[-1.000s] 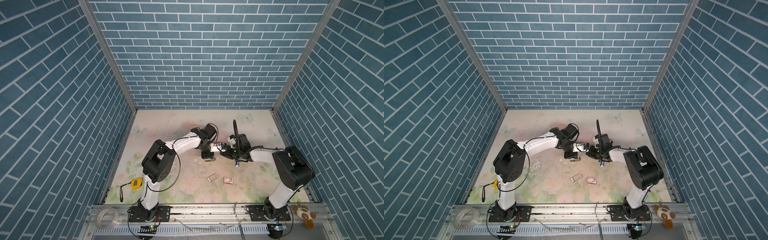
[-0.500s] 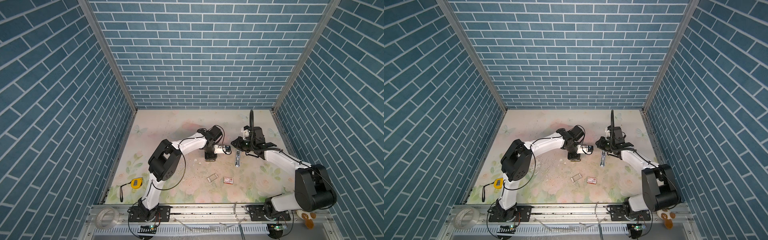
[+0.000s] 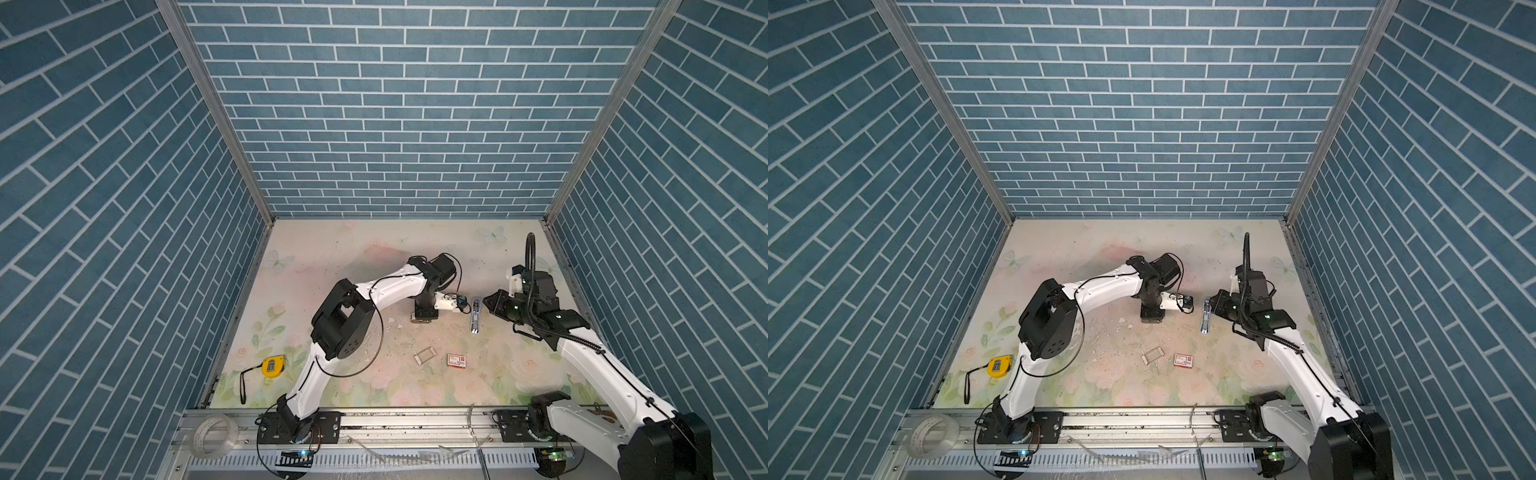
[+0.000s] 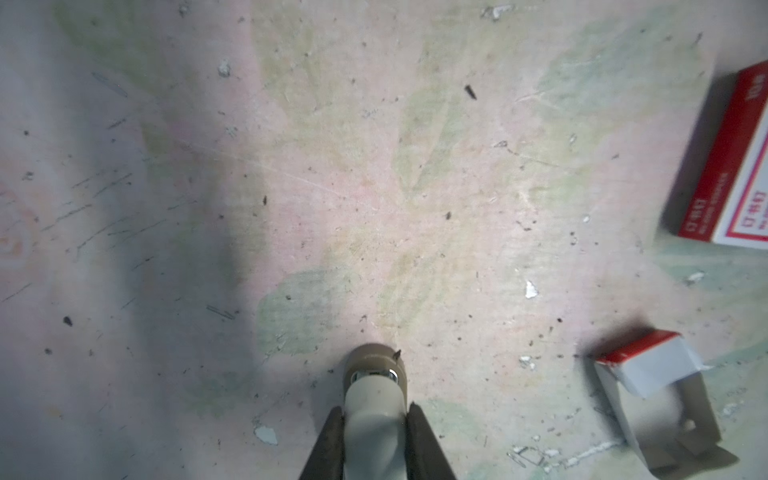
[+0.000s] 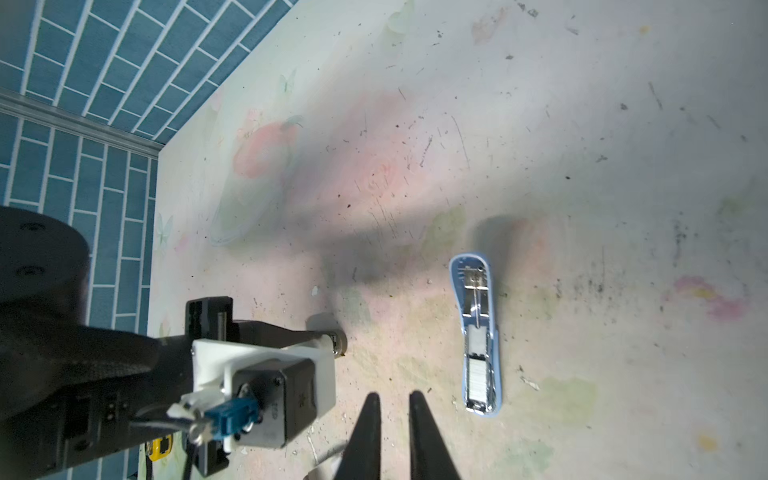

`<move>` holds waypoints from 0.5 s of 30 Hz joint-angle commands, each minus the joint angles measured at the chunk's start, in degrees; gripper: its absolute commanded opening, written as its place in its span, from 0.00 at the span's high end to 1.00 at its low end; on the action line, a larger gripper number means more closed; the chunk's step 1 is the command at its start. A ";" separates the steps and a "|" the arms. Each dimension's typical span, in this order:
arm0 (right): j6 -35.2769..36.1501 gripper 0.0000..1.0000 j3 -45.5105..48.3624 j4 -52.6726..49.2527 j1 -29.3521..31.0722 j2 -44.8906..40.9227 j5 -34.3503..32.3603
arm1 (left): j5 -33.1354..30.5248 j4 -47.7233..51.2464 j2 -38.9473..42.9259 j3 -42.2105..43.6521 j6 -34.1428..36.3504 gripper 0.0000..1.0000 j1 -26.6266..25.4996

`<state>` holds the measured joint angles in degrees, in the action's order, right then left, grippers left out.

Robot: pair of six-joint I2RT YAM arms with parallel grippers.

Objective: Load the staples into the stapler
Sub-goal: 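Set the closed cream stapler down with the left gripper while the right arm withdraws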

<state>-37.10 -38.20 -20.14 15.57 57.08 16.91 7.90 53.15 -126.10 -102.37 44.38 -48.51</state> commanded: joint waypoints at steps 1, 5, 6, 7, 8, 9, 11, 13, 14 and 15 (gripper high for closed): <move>1.00 0.85 1.50 -3.68 -0.19 -2.91 -2.05 | -3.37 5.42 -7.50 1.78 0.70 1.00 -0.75; 0.32 0.85 3.01 -3.90 -0.19 -5.15 -2.31 | -3.70 5.94 -8.70 1.03 0.36 1.00 -1.14; 0.23 0.85 3.36 -4.00 -0.19 -5.51 -2.32 | -3.74 5.99 -8.87 1.03 0.28 1.00 -1.28; 0.23 0.85 3.57 -4.07 -0.20 -5.91 -2.40 | -3.85 5.85 -8.72 1.15 0.21 1.00 -1.41; 0.23 0.85 3.71 -4.17 -0.19 -6.23 -2.62 | -3.95 5.18 -8.38 1.46 0.00 1.00 -1.50; 0.25 0.85 3.75 -4.37 -0.19 -6.43 -2.72 | -4.03 4.62 -7.98 1.73 -0.23 1.00 -1.50; 0.45 0.85 3.57 -4.97 -0.19 -6.79 -3.17 | -4.27 3.66 -6.89 1.90 -0.61 1.00 -1.49; 0.79 0.85 3.34 -5.47 -0.19 -6.97 -3.52 | -4.39 3.15 -5.84 1.79 -0.85 0.99 -1.41; 0.88 0.85 3.31 -5.56 -0.19 -6.96 -3.75 | -4.43 2.74 -5.05 1.81 -1.00 0.99 -1.41; 0.97 0.85 3.31 -5.61 -0.19 -6.98 -3.74 | -4.55 2.42 -4.42 1.76 -1.13 0.98 -1.41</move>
<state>-37.12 -34.79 -23.90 15.57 50.81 14.72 4.99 54.78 -126.93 -104.01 43.66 -49.71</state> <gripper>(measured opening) 0.153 0.247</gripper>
